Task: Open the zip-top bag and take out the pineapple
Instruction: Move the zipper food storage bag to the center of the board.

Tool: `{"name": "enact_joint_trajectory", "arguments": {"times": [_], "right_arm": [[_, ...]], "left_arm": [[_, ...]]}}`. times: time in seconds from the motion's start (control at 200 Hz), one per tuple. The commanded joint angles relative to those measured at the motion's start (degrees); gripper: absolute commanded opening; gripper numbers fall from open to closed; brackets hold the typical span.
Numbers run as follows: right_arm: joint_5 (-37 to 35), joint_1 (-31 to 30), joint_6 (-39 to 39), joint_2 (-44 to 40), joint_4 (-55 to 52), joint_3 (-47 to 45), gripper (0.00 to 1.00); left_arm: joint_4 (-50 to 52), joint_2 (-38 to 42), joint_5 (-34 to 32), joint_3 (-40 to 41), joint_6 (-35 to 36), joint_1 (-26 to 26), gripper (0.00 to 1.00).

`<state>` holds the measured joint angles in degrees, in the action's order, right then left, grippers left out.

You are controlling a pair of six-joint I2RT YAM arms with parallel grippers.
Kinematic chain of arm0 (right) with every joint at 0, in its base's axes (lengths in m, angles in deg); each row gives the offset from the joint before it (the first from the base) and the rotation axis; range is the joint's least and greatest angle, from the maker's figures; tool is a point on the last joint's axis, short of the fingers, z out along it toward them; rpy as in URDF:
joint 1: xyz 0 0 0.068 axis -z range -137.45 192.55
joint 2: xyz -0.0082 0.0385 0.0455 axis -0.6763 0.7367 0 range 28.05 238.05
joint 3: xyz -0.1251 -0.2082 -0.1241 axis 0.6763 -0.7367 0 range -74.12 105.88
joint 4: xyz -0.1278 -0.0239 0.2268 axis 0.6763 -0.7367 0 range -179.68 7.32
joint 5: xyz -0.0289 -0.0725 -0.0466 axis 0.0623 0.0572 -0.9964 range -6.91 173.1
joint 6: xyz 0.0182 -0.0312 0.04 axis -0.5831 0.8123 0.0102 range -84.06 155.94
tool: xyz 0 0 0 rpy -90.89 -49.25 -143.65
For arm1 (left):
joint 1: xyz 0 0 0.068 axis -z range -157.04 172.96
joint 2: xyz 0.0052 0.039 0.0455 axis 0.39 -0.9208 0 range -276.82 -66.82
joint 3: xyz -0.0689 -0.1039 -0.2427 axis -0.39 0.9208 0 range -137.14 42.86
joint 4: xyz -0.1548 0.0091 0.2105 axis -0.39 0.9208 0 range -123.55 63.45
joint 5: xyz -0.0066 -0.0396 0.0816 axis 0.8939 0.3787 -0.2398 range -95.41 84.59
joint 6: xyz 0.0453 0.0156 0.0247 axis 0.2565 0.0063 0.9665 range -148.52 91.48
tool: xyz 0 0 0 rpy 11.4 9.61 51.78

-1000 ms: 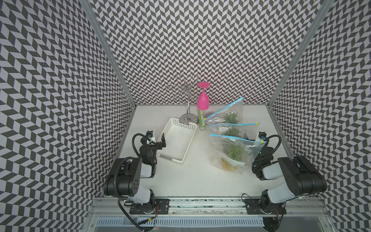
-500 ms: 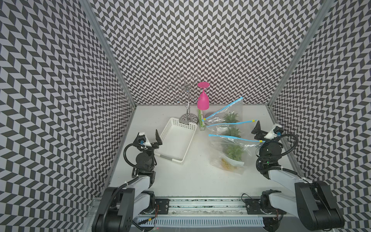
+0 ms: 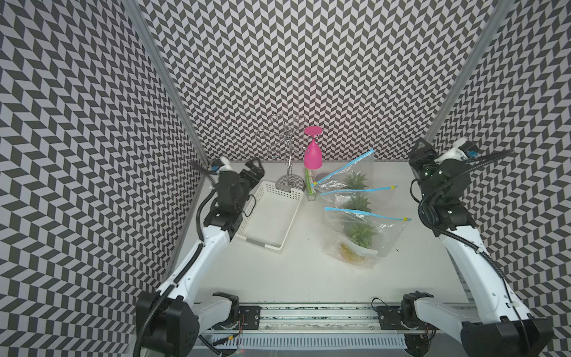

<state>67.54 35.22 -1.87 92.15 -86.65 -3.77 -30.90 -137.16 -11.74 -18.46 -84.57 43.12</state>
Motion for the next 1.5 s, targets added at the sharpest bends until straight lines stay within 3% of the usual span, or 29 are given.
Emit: {"name": "enact_joint_trajectory", "arguments": {"times": [0.0, 0.095, 0.18, 0.235, 0.406, 0.546, 0.726, 0.981, 1.031, 1.312, 1.497], "right_arm": [[5.6, -4.4, 1.9, 0.3, -22.1, 7.8, 0.58], [11.2, -7.7, 4.1, 1.6, -35.2, 13.6, 0.55], [14.0, -11.2, 5.7, 0.9, -43.4, 15.5, 0.55], [15.5, -12.6, 6.8, -0.8, -45.4, 14.6, 0.55], [17.7, -13.1, 10.2, -5.0, -48.4, 12.4, 0.58], [20.5, -13.1, 13.1, -7.4, -48.2, 12.4, 0.61], [22.7, -13.1, 14.1, -9.6, -47.9, 12.4, 0.65], [25.1, -13.1, 15.1, -10.8, -47.2, 11.7, 0.66], [25.9, -13.1, 15.1, -11.2, -46.6, 11.2, 0.66], [30.7, -13.1, 16.3, -12.4, -44.1, 8.3, 0.62], [34.7, -13.1, 17.5, -13.5, -42.1, 5.5, 0.60]], "left_arm": [[28.3, -0.8, -0.8, -11.3, -17.1, 15.2, 0.92], [34.7, -0.4, 1.8, -15.1, -29.1, 25.8, 0.85], [38.3, -1.1, 0.4, -20.3, -37.7, 33.6, 0.79], [40.3, -2.8, -0.3, -24.6, -41.5, 36.5, 0.75], [42.7, -11.1, 2.1, -34.3, -50.3, 41.6, 0.76], [40.7, -16.9, 6.6, -35.2, -55.5, 41.2, 0.76], [45.8, -21.6, 4.3, -40.8, -56.7, 39.4, 0.78], [46.4, -22.4, 4.8, -37.7, -57.7, 34.6, 0.75], [47.0, -22.3, 4.4, -37.7, -57.0, 33.6, 0.69], [47.2, -18.6, 4.8, -34.3, -53.6, 30.9, 0.19], [48.4, -16.3, 1.5, -35.5, -49.1, 28.4, 0.04]]}}
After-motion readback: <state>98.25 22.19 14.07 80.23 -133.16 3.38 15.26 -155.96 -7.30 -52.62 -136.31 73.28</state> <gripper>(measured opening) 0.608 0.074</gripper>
